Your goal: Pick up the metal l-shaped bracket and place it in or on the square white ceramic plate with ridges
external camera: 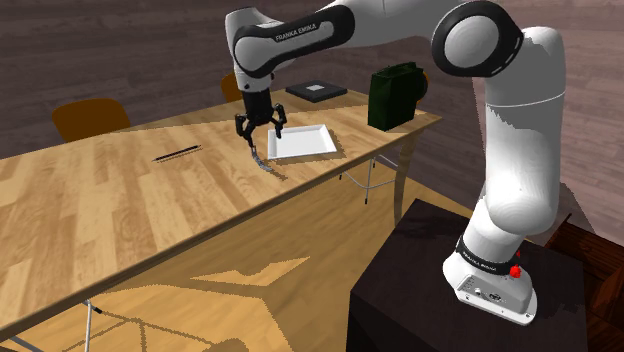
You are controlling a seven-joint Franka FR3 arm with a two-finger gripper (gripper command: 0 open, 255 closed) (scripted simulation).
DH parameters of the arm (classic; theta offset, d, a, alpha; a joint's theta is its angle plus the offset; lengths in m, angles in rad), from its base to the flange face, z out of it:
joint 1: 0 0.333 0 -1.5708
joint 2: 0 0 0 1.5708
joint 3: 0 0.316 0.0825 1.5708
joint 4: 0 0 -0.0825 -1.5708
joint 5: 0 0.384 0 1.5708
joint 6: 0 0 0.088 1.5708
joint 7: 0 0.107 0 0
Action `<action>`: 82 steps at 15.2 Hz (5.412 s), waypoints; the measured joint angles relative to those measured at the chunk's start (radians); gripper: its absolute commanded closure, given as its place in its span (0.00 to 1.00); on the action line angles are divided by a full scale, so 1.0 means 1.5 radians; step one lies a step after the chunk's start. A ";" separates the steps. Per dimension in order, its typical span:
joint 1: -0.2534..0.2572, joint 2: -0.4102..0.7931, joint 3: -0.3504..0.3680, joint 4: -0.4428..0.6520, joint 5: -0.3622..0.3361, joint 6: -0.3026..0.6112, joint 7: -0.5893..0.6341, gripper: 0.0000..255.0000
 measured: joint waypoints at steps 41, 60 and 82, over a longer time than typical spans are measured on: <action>0.005 0.123 -0.001 0.018 0.004 -0.011 -0.001 0.00; 0.005 0.110 0.000 0.060 0.006 -0.066 -0.002 1.00; -0.100 0.058 -0.045 0.090 0.004 -0.147 -0.148 1.00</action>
